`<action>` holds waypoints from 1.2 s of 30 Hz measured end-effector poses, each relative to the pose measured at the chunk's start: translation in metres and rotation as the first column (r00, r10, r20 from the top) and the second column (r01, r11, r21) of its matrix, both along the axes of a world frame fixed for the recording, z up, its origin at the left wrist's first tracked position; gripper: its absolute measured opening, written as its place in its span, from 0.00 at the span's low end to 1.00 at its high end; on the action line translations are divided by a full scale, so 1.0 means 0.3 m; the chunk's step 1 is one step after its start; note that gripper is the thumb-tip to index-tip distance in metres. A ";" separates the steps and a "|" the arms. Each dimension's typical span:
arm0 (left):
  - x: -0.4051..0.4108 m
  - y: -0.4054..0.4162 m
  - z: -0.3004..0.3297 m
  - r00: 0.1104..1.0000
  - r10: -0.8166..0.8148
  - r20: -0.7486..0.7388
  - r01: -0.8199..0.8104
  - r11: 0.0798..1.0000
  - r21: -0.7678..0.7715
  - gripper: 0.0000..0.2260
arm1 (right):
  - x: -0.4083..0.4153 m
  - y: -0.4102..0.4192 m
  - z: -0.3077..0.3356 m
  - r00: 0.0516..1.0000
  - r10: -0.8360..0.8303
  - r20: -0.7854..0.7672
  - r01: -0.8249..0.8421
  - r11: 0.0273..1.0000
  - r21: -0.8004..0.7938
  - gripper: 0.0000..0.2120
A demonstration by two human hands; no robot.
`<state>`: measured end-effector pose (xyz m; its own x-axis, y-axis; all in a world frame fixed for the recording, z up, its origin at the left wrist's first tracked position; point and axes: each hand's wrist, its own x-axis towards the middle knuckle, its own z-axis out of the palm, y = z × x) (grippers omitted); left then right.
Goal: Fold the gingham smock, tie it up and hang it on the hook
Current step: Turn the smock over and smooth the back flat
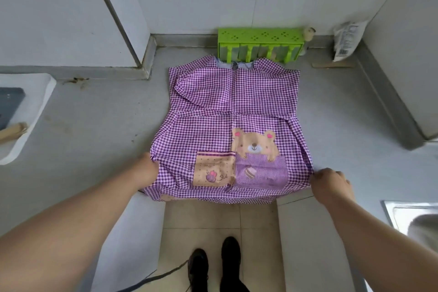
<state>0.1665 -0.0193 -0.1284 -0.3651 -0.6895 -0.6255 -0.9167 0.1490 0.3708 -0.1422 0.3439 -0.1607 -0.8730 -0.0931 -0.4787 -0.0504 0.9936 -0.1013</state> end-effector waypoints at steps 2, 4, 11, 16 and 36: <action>0.002 -0.029 -0.010 0.999 -0.014 -0.030 0.014 1.000 -0.008 0.21 | -0.010 -0.023 -0.009 0.999 -0.037 0.022 0.038 0.998 -0.043 0.18; 0.032 -0.160 -0.123 0.994 0.033 -0.107 -0.031 0.999 0.014 0.29 | -0.011 -0.075 0.041 0.994 -0.106 0.033 0.111 0.943 -0.314 0.14; 0.098 -0.075 0.109 0.972 0.225 -0.063 -0.142 0.783 0.605 0.26 | 0.010 -0.070 0.185 0.906 -0.086 0.414 0.324 0.772 -0.547 0.24; 0.078 -0.072 0.148 0.909 0.296 -0.294 -0.084 0.820 0.567 0.15 | 0.095 -0.077 0.162 0.942 -0.065 0.328 0.234 0.829 -0.507 0.21; 0.054 -0.031 0.190 0.875 0.296 -0.383 -0.048 0.841 0.539 0.09 | 0.201 -0.091 0.420 0.820 -0.078 0.567 0.481 0.630 -0.610 0.14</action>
<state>0.1828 -0.0285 -0.0713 -0.5873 -0.4040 -0.7013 -0.6309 -0.3143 0.7094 -0.0821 0.3166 -0.0348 -0.6130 -0.3603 -0.7032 0.4679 0.5517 -0.6905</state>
